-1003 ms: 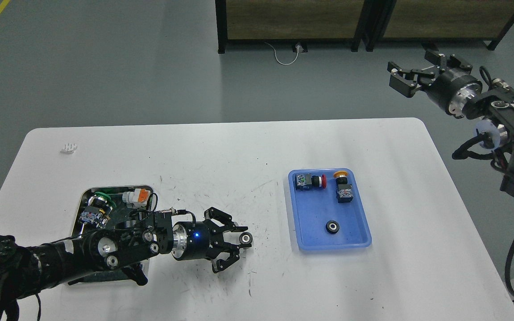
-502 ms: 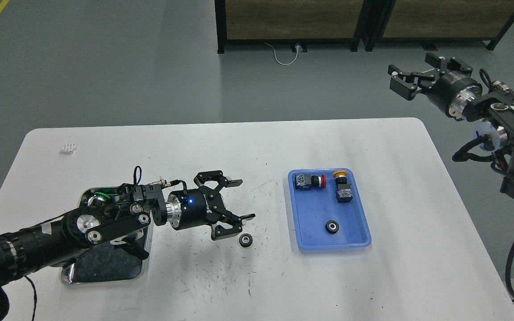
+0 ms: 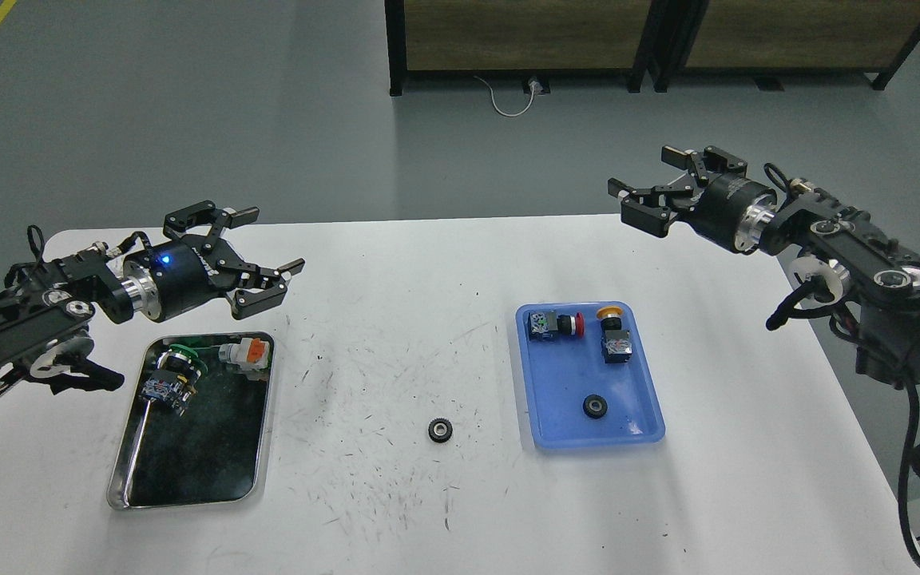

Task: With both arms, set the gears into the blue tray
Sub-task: 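Reach the right gripper to the second ring and grasp it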

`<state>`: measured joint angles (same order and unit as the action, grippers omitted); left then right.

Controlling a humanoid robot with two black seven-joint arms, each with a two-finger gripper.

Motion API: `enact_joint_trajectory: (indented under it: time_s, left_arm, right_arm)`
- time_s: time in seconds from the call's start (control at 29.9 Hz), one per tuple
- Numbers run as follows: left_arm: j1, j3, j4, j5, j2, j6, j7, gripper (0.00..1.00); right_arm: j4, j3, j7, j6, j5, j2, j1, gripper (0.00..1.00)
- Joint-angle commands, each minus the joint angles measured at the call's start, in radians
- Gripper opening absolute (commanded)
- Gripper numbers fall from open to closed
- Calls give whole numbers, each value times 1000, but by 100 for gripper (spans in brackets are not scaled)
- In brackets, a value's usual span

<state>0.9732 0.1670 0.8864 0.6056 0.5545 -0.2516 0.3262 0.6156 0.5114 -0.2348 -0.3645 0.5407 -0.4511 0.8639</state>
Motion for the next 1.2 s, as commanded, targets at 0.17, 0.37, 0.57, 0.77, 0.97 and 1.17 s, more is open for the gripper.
enact_joint_trajectory:
  time_s: [0.17, 0.37, 0.57, 0.77, 0.97, 1.17]
  left_arm:
    - [33, 29, -4, -124, 178, 2, -1, 97]
    - [36, 62, -9, -174, 283, 0, 1, 97]
    - [36, 63, -11, -231, 347, 6, 1, 97]
    - [36, 80, -11, -236, 378, 11, 1, 97]
    - [36, 85, -11, -247, 383, 11, -1, 97]
    - [38, 88, -11, -248, 383, 11, -1, 97]
  right_arm:
    - [133, -198, -8, -70, 4, 26, -3, 100]
    - [181, -355, -6, -124, 28, 61, 7, 100]
    - [179, -474, -6, -124, 62, 144, 10, 100]
    - [156, -553, -8, -124, 101, 215, -2, 100]
    - [107, -587, -8, -124, 120, 268, -13, 100]
    - [35, -588, -8, -124, 127, 345, -17, 100]
